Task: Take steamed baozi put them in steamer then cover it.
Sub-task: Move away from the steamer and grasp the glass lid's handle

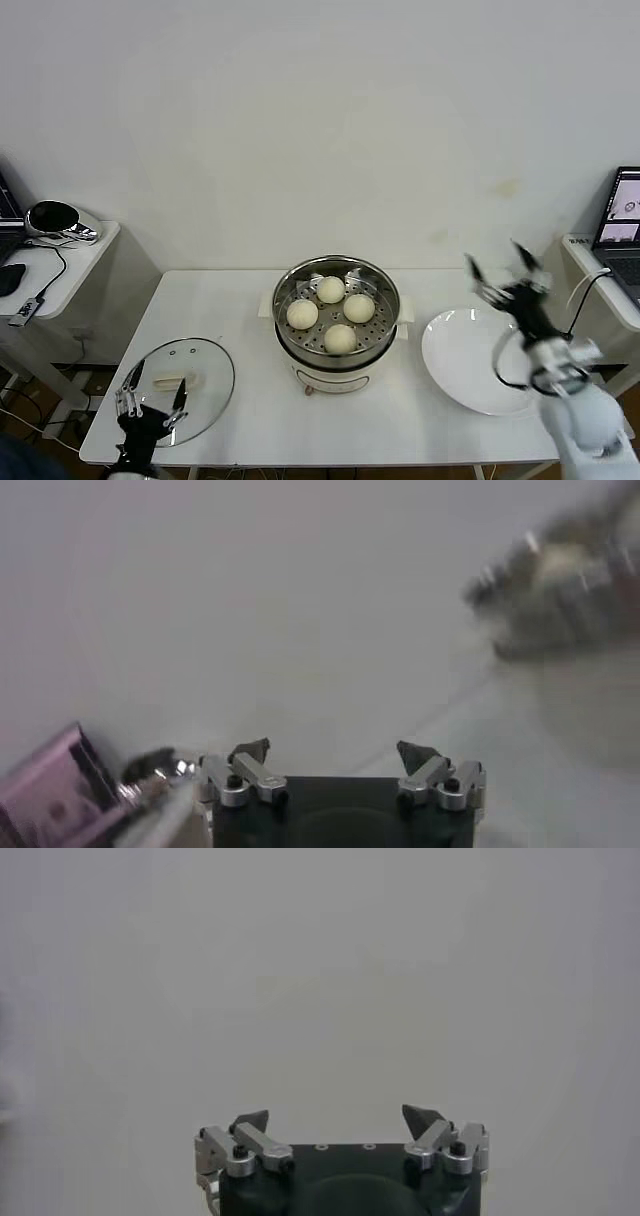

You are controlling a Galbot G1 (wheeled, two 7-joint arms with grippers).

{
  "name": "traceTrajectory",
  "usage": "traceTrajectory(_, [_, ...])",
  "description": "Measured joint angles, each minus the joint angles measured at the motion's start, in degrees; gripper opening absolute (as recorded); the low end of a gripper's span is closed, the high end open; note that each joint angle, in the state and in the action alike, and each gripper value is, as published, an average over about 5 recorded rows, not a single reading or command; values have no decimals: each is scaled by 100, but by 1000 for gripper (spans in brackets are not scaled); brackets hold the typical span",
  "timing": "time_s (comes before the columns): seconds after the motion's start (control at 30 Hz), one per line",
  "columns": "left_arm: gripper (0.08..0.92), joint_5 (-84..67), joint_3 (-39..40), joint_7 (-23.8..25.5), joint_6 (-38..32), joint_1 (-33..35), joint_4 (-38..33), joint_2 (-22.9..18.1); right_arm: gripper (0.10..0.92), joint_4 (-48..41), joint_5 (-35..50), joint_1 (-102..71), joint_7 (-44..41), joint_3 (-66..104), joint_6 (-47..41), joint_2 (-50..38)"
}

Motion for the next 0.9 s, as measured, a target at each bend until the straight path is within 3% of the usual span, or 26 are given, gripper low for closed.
traceTrajectory(0.37, [823, 2397, -234, 112, -480, -249, 980, 532, 823, 69, -156, -786, 238, 1362, 278, 755])
traceTrajectory(0.9, [823, 3333, -40, 456, -868, -1397, 2139, 1029, 823, 14, -293, -1057, 360, 1806, 466, 1184])
